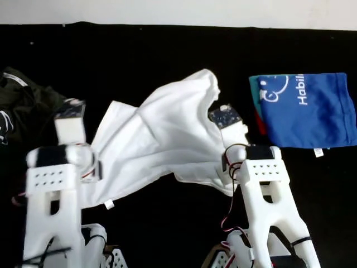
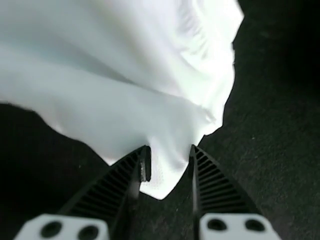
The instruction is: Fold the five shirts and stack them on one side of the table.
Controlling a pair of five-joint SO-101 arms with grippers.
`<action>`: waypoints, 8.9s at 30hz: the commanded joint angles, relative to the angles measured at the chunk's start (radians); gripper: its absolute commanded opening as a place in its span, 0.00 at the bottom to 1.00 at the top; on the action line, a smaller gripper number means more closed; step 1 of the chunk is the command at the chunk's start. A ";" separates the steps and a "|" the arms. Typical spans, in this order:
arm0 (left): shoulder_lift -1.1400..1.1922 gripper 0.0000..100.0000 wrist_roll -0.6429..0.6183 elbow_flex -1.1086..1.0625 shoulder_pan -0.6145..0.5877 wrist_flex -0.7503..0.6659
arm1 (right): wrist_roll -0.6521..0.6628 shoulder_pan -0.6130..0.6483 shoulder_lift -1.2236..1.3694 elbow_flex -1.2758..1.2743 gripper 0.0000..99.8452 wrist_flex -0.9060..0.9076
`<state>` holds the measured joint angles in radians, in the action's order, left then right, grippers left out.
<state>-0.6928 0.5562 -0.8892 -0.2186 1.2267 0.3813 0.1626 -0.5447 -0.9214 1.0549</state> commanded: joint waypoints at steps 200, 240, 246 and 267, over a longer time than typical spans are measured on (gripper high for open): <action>0.562 0.11 -0.035 0.048 -0.130 -0.112 | -0.184 0.021 0.001 -0.222 0.12 -0.372; 0.547 0.16 0.118 0.162 -0.125 0.040 | -0.184 0.019 0.007 -0.013 0.12 -0.159; 0.432 0.15 0.198 0.070 -0.125 0.094 | -0.184 0.019 0.007 -0.012 0.12 -0.159; 0.314 0.15 0.367 0.005 -0.124 0.006 | -0.184 0.019 0.007 -0.012 0.12 -0.159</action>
<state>-0.4196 0.8447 -0.8723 -0.3414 1.2651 0.2002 0.1780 -0.5355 -0.9843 0.8892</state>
